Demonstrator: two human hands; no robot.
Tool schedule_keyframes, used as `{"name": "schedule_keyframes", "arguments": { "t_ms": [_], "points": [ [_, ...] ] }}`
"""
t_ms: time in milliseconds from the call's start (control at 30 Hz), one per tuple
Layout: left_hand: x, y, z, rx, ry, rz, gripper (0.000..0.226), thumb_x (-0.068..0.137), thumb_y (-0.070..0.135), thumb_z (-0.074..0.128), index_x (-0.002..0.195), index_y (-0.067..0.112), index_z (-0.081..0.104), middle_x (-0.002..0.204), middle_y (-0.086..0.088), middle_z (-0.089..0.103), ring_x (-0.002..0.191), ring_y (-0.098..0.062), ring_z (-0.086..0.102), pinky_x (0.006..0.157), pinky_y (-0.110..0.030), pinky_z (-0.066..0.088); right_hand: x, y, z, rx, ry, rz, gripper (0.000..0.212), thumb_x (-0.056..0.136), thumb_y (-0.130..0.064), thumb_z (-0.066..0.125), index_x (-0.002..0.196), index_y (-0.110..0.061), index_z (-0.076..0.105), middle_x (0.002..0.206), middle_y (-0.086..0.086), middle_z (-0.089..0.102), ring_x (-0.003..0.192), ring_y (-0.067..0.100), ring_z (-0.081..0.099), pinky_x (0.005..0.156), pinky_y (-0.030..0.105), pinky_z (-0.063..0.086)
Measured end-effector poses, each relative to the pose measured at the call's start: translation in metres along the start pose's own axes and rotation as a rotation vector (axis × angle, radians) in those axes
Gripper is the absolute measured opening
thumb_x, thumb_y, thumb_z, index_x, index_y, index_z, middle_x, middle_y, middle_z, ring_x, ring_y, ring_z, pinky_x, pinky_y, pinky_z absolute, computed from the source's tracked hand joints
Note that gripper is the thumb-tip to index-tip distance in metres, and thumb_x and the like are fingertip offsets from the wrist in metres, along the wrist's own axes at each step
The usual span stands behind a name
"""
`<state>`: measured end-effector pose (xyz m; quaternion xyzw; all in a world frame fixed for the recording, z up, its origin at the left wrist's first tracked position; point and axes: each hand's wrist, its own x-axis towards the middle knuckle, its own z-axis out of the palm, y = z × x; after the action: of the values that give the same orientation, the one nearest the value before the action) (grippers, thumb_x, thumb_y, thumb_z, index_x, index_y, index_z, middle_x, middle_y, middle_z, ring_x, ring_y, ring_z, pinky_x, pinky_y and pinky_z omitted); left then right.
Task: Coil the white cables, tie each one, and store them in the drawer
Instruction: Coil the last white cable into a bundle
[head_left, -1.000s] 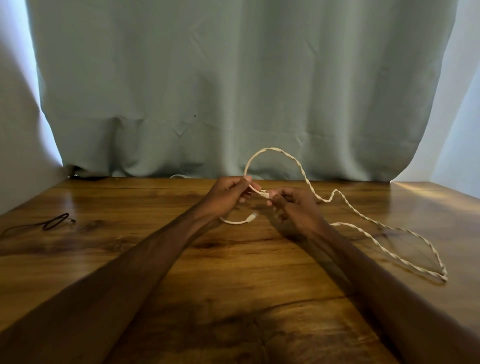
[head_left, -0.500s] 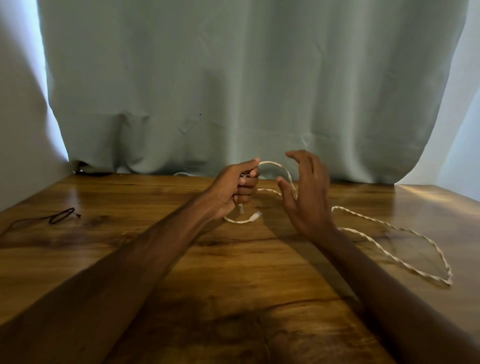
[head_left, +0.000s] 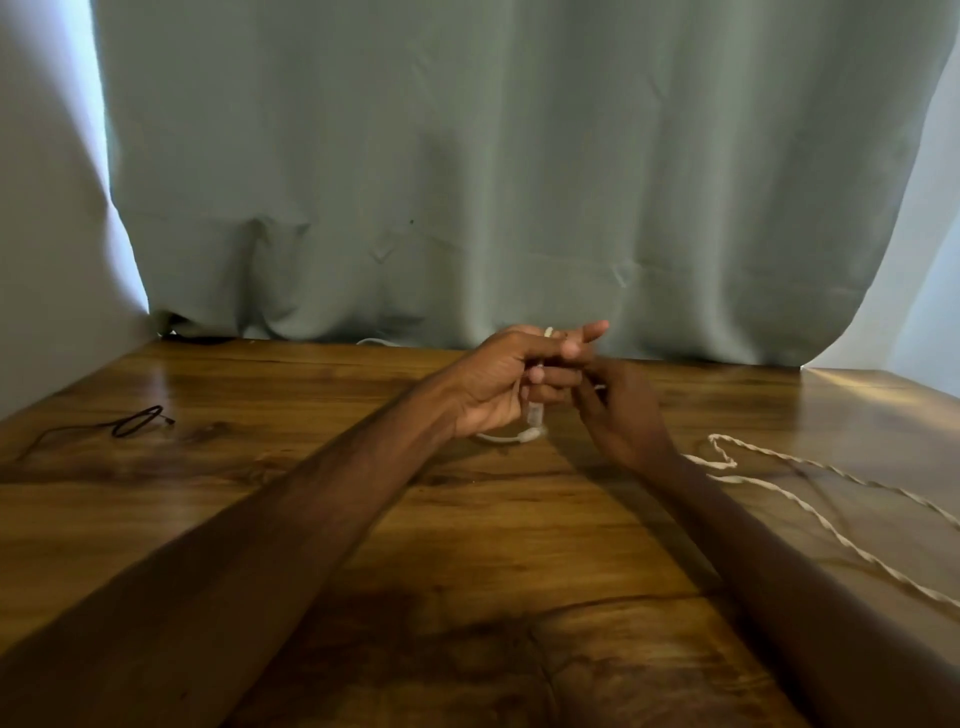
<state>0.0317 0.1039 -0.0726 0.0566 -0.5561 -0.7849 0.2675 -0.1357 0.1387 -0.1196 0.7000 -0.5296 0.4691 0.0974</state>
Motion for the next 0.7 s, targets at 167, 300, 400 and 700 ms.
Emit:
{"name": "schedule_keyframes", "arguments": {
  "t_ms": [167, 300, 400, 700],
  "points": [
    [0.0, 0.001, -0.005, -0.037, 0.104, 0.11, 0.049, 0.098, -0.018, 0.035, 0.146, -0.009, 0.039, 0.127, -0.015, 0.067, 0.082, -0.016, 0.068, 0.059, -0.019, 0.057, -0.01, -0.014, 0.012, -0.137, -0.289, 0.063, 0.026, 0.105, -0.029, 0.048, 0.104, -0.014, 0.069, 0.094, 0.003, 0.073, 0.081, 0.018, 0.066, 0.072, 0.037, 0.052],
    [0.002, 0.001, -0.021, -0.126, 0.214, 0.162, 0.055, 0.095, -0.024, 0.031, 0.148, -0.009, 0.033, 0.146, -0.025, 0.054, 0.12, -0.036, 0.065, 0.096, -0.038, 0.058, -0.011, -0.03, 0.013, -0.246, -0.307, -0.057, 0.021, 0.103, -0.026, 0.052, 0.102, -0.015, 0.069, 0.097, 0.0, 0.071, 0.086, 0.016, 0.061, 0.066, 0.029, 0.032],
    [0.001, 0.001, -0.032, -0.083, 0.276, 0.149, 0.057, 0.094, -0.024, 0.034, 0.149, -0.009, 0.033, 0.148, -0.025, 0.051, 0.133, -0.04, 0.056, 0.1, -0.044, 0.054, -0.011, -0.033, 0.014, -0.231, -0.331, -0.082, 0.021, 0.104, -0.029, 0.052, 0.095, -0.018, 0.068, 0.084, -0.005, 0.064, 0.073, 0.007, 0.052, 0.065, 0.029, 0.033],
    [0.007, -0.009, -0.038, 0.295, 0.43, 0.082, 0.059, 0.096, -0.023, 0.036, 0.152, -0.006, 0.031, 0.155, -0.019, 0.044, 0.139, -0.033, 0.051, 0.105, -0.038, 0.05, -0.01, -0.039, -0.001, -0.244, -0.373, -0.152, 0.016, 0.097, -0.029, 0.06, 0.098, -0.024, 0.075, 0.077, -0.011, 0.066, 0.062, 0.002, 0.05, 0.058, 0.025, 0.036]
  ]
}}
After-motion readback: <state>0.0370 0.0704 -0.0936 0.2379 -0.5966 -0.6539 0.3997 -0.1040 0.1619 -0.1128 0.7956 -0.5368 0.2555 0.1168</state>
